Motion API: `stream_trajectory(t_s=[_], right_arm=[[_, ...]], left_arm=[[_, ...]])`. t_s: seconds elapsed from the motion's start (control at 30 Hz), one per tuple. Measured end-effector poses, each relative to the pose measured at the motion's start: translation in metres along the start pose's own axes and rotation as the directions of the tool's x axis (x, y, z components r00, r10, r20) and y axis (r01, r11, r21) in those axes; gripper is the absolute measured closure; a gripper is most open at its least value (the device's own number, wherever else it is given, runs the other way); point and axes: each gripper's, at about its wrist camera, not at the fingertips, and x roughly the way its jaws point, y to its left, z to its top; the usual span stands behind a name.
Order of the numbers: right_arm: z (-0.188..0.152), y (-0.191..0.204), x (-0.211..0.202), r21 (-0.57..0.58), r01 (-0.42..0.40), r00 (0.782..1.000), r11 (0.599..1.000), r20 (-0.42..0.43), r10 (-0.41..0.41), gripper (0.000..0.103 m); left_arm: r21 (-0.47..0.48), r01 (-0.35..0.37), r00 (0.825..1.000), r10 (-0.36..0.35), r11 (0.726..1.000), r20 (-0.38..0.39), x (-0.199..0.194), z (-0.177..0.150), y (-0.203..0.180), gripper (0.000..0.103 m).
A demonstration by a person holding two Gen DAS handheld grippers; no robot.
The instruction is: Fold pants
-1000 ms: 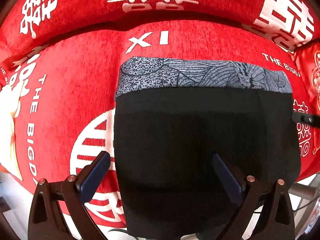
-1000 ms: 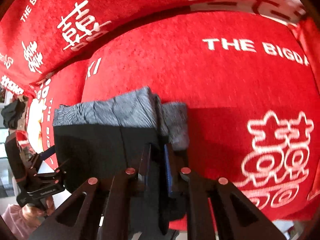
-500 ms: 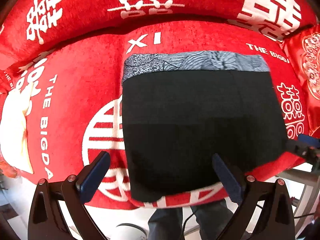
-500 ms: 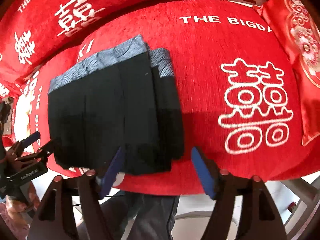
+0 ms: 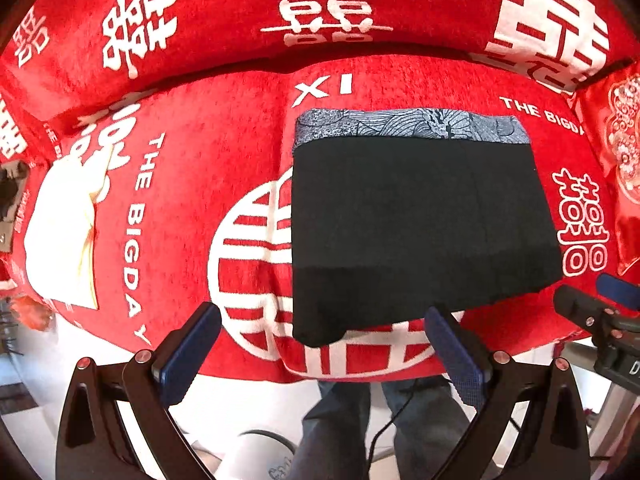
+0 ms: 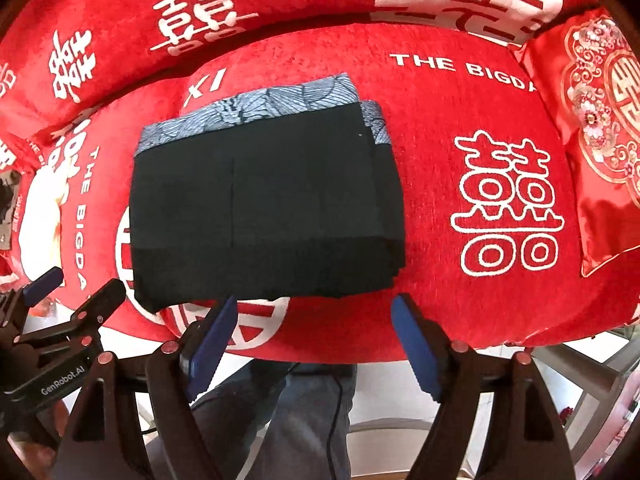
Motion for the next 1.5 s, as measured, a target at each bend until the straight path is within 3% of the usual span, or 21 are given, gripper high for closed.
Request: stream_trajectory(t_s=[0.6, 1.5], right_arm=[[-0.008, 0.015, -0.013, -0.019, 0.061, 0.998, 0.998, -0.001, -0.061, 0.021], [-0.003, 0.016, -0.018, -0.03, 0.067, 0.998, 0.997, 0.015, -0.067, 0.021]], left_arm=[[-0.01, 0.024, 1.0, -0.024, 1.0, 0.002, -0.018, -0.002, 0.008, 0.001], [0.005, 0.026, 1.0, -0.025, 1.0, -0.006, -0.023, -0.004, 0.002, 0.001]])
